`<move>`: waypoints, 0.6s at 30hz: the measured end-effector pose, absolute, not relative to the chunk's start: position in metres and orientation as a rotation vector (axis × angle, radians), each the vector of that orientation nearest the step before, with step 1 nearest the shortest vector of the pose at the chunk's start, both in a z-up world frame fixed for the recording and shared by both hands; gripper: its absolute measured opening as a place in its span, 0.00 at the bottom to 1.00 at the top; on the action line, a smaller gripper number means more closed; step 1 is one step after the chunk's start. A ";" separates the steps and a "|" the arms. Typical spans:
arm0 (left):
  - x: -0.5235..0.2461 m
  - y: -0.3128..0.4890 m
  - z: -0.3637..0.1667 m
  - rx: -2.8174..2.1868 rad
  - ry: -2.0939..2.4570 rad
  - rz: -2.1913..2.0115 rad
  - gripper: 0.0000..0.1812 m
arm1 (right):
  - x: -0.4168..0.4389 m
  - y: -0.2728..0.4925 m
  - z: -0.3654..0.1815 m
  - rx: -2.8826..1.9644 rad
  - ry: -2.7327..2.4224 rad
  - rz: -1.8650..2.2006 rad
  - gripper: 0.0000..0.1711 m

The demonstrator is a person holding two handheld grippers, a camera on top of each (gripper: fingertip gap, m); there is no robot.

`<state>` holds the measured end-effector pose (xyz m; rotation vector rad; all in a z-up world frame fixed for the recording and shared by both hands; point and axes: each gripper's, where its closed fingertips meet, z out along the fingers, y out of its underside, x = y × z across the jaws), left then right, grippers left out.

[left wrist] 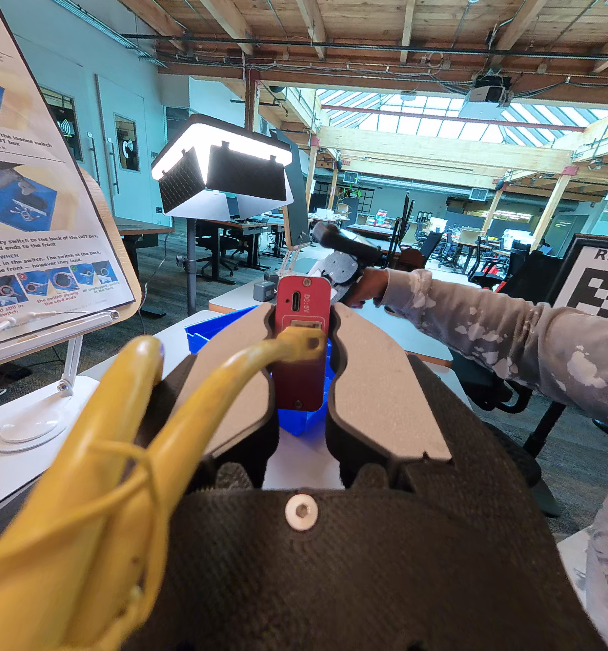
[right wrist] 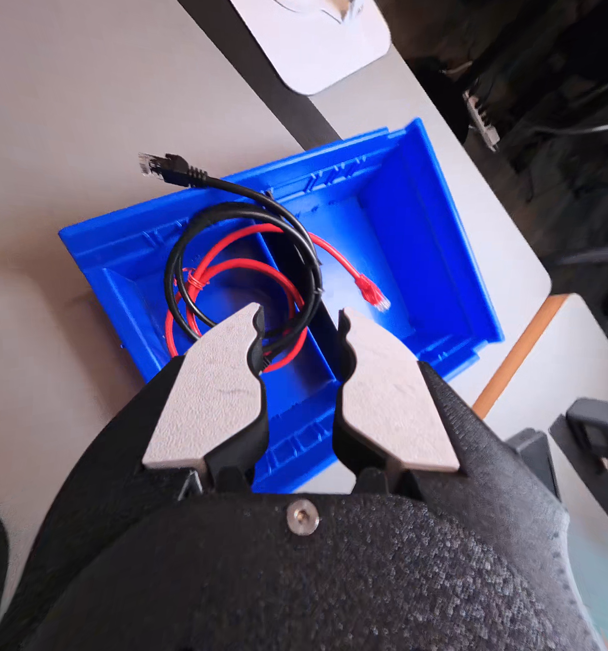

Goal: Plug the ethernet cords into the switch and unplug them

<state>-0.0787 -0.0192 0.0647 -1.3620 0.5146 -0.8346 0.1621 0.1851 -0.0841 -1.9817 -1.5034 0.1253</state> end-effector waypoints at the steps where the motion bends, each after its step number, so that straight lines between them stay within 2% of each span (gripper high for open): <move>1: -0.078 -0.019 0.064 -1.364 0.516 -0.835 0.15 | 0.154 0.186 -0.091 -1.970 -1.522 0.123 0.23; 7: -0.076 -0.020 0.059 -1.387 0.535 -0.815 0.15 | 0.135 0.217 -0.139 -1.976 -1.582 -0.023 0.23; 9: -0.078 -0.019 0.057 -1.396 0.538 -0.804 0.15 | 0.135 0.224 -0.147 -1.992 -1.587 -0.029 0.19; 10: -0.079 -0.018 0.056 -1.400 0.538 -0.799 0.15 | 0.136 0.226 -0.148 -1.990 -1.596 -0.031 0.11; 11: -0.081 -0.018 0.056 -1.402 0.534 -0.796 0.15 | 0.136 0.227 -0.147 -1.984 -1.606 -0.026 0.09; 18: -0.080 -0.017 0.055 -1.404 0.536 -0.804 0.15 | 0.150 0.213 -0.133 -1.978 -1.678 -0.076 0.08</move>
